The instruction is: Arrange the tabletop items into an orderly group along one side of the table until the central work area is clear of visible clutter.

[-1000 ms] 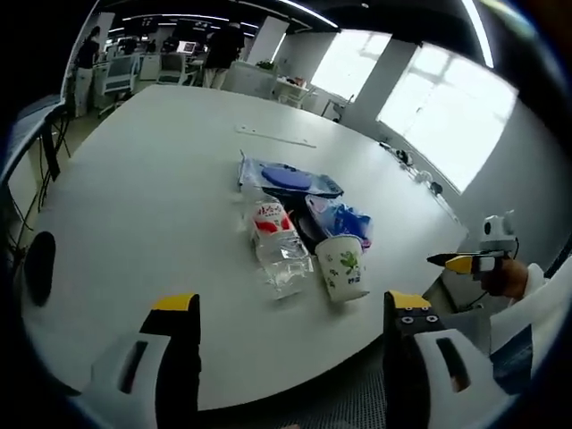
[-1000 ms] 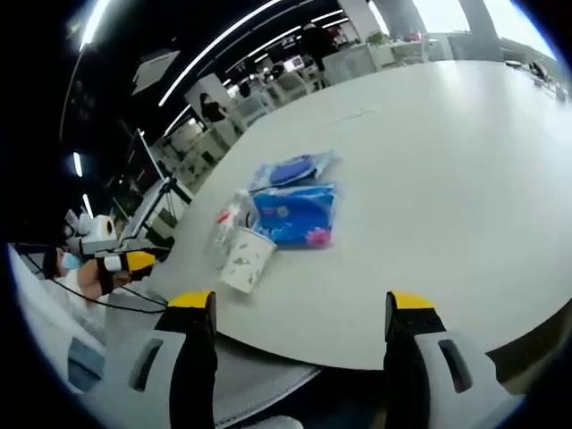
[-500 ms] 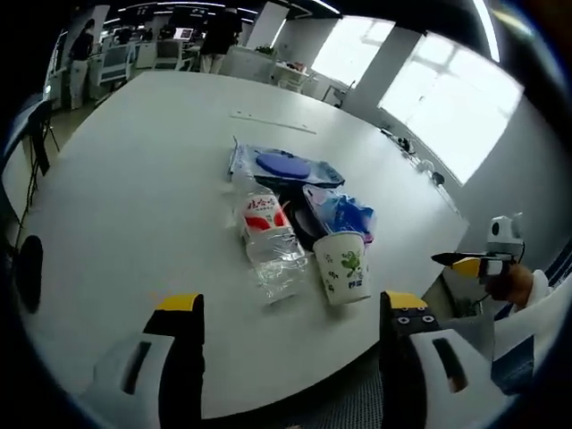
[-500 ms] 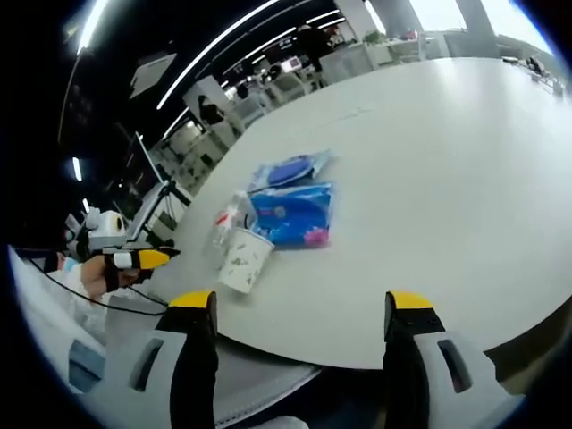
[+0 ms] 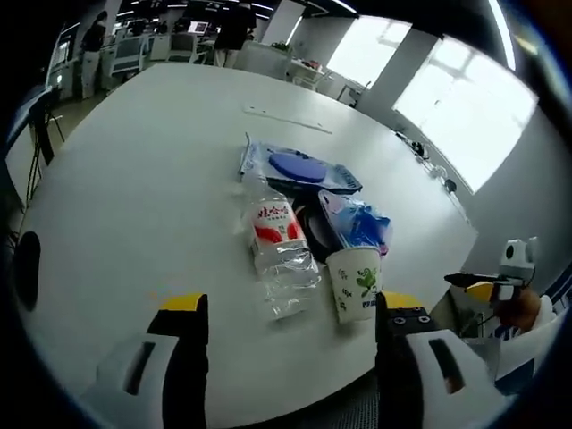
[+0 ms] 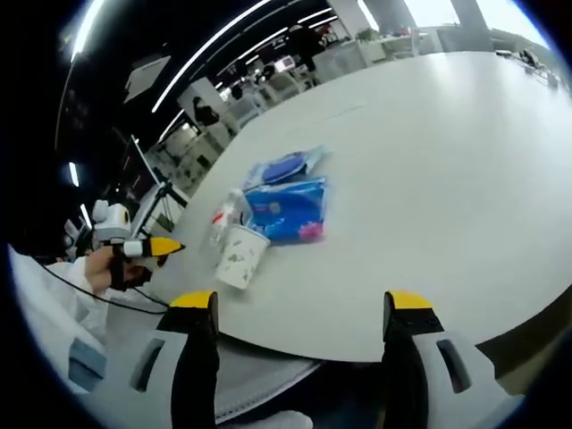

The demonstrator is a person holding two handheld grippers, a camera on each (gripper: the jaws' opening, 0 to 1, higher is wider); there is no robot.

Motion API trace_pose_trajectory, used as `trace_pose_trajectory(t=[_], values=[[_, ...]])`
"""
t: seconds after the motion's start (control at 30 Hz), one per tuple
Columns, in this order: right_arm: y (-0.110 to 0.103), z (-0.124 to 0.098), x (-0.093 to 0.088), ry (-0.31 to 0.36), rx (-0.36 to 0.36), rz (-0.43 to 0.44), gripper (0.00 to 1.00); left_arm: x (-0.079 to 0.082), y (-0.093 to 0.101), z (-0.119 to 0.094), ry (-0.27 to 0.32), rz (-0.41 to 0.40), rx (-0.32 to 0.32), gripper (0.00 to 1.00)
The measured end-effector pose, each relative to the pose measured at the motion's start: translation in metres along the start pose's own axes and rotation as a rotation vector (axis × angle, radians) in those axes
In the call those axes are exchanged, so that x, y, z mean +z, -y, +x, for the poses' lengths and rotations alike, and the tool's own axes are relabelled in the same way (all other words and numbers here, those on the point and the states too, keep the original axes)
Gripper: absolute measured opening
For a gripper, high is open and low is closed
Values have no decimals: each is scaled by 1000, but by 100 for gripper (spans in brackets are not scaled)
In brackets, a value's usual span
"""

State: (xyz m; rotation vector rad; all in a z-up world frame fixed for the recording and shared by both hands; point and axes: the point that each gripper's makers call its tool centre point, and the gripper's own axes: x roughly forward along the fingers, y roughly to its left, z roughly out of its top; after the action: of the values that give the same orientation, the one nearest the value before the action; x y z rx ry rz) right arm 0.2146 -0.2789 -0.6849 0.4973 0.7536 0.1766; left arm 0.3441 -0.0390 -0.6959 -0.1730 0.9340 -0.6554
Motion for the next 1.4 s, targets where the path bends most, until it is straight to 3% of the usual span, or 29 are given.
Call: trace_pose_trajectory(t=[0.6, 1.4], values=[[-4, 4, -3, -18, 4, 8, 73, 18, 4, 31, -24, -39, 11, 74], [8, 3, -10, -32, -23, 41, 70, 17, -2, 65, -117, -45, 38, 72]])
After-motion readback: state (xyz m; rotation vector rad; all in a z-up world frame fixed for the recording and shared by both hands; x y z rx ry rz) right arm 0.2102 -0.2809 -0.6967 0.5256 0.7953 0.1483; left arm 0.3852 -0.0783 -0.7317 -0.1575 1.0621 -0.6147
